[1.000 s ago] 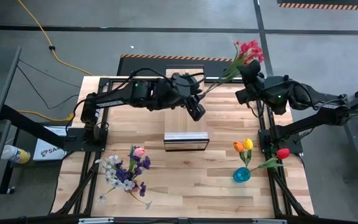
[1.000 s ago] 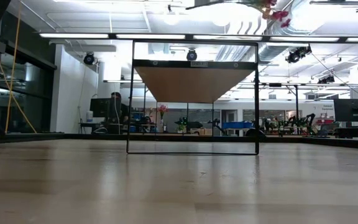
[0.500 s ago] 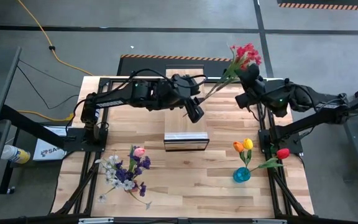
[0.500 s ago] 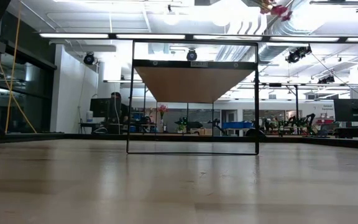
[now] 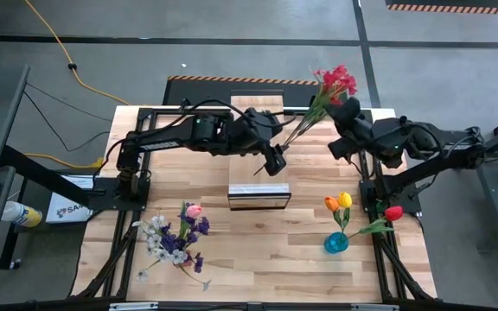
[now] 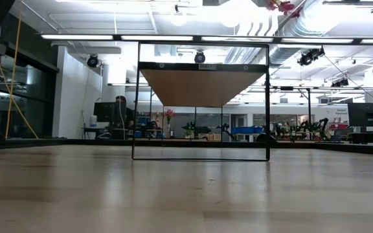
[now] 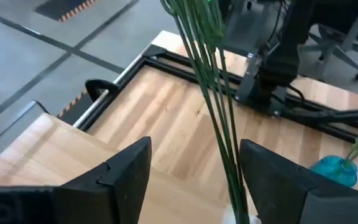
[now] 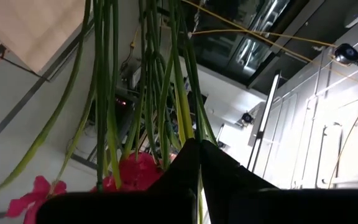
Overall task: Pick and place flowers into a vace then onto a shelf
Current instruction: Put the red flowers into the blue vase
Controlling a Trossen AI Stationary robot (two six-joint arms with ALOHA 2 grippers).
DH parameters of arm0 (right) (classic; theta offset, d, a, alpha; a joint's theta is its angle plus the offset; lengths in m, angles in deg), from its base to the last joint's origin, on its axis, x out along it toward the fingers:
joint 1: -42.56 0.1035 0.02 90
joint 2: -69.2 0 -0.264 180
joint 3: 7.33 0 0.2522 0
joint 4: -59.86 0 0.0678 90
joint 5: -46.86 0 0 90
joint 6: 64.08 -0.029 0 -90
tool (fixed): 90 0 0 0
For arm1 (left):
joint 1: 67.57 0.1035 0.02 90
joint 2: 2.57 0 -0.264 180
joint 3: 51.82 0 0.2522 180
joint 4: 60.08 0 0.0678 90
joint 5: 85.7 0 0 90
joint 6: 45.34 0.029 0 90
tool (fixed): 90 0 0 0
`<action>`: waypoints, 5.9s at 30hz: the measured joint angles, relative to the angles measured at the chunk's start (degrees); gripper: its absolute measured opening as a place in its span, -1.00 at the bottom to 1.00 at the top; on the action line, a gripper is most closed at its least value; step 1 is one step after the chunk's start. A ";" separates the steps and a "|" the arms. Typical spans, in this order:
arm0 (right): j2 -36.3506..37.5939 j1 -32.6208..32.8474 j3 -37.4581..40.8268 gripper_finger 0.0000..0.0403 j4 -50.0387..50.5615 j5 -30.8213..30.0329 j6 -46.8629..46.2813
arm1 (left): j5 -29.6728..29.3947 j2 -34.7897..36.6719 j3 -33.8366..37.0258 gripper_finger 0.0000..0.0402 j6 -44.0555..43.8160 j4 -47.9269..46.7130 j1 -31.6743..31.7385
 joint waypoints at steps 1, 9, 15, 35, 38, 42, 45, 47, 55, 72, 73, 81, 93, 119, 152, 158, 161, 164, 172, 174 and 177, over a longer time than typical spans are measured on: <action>0.00 0.29 0.00 -1.00 -0.02 0.03 0.00 | 0.20 -0.08 0.02 0.38 0.00 0.05 -0.01; 0.00 2.68 0.00 -1.00 -0.02 0.13 0.19 | 0.63 -1.02 0.07 0.32 0.00 -0.11 0.38; -0.02 4.19 0.00 -1.00 -0.02 0.14 0.20 | 3.00 -1.50 0.04 0.31 -0.01 0.04 1.82; -0.02 4.55 0.00 -1.00 -0.14 1.01 0.07 | 11.19 -1.80 0.02 -0.85 -0.43 -0.31 2.93; -0.04 4.55 0.00 -1.00 -0.58 1.11 -0.44 | 11.67 -1.80 0.02 -0.87 -0.44 -0.35 2.93; -0.05 4.55 0.00 -1.00 -0.74 0.42 -1.32 | 11.30 -1.80 0.02 -0.87 -0.70 -0.29 2.93; -0.07 4.55 0.00 -1.00 -1.58 -0.10 -1.40 | 11.13 -1.78 0.02 -0.87 -1.05 -0.46 2.93; -0.04 4.55 0.00 -1.00 -2.37 -0.11 -1.40 | 10.64 -1.78 0.02 -0.87 -1.06 -0.96 2.93; 0.19 4.51 -0.07 -1.00 -3.76 -2.30 -2.61 | 10.23 -1.75 0.02 -0.87 -1.51 -2.42 2.93; 0.15 4.55 -7.19 -1.00 -4.32 -4.86 -4.64 | 7.09 -1.72 0.04 -0.87 -2.03 -3.33 2.95; 0.13 4.51 -8.05 -1.00 -4.29 -5.18 -5.14 | 7.06 -1.72 0.04 -0.87 -2.03 -3.33 2.95; 0.11 4.55 -13.40 -0.72 -4.32 -7.22 -8.06 | 4.10 -1.72 0.04 -0.87 -2.87 -3.31 2.95; 0.86 3.04 -19.29 -0.11 -4.21 -8.57 -18.73 | 0.61 -1.54 0.04 -0.87 -2.31 2.84 2.95; 7.80 -3.21 -19.45 0.01 16.55 2.89 -76.87 | -3.39 0.32 0.06 -0.87 11.37 17.64 2.91; -1.62 -3.25 -19.41 0.01 5.81 47.54 -105.54 | -5.18 3.16 -0.01 -0.87 20.62 24.67 -1.74; -4.18 -5.66 -19.39 0.01 2.15 50.86 -105.52 | -5.20 3.16 -0.01 -0.87 21.07 24.84 -3.77; -5.03 -7.60 -19.39 0.01 0.05 53.21 -105.59 | -5.21 3.16 0.02 -0.87 21.53 25.53 -4.88; -5.67 -9.27 -19.39 0.01 -1.51 55.32 -105.64 | -5.54 3.16 0.02 -0.87 22.56 26.83 -5.85; -6.03 -10.36 -19.39 0.01 -4.83 58.41 -105.55 | -4.81 3.16 0.02 -0.87 22.39 27.33 -6.19; -6.01 -10.36 -19.39 0.01 -4.97 58.49 -105.55 | -4.76 3.16 0.02 -0.87 22.36 27.34 -6.21; -6.03 -10.38 -19.39 0.01 -4.34 58.50 -106.01 | -4.76 3.16 0.02 -0.87 22.34 27.34 -6.23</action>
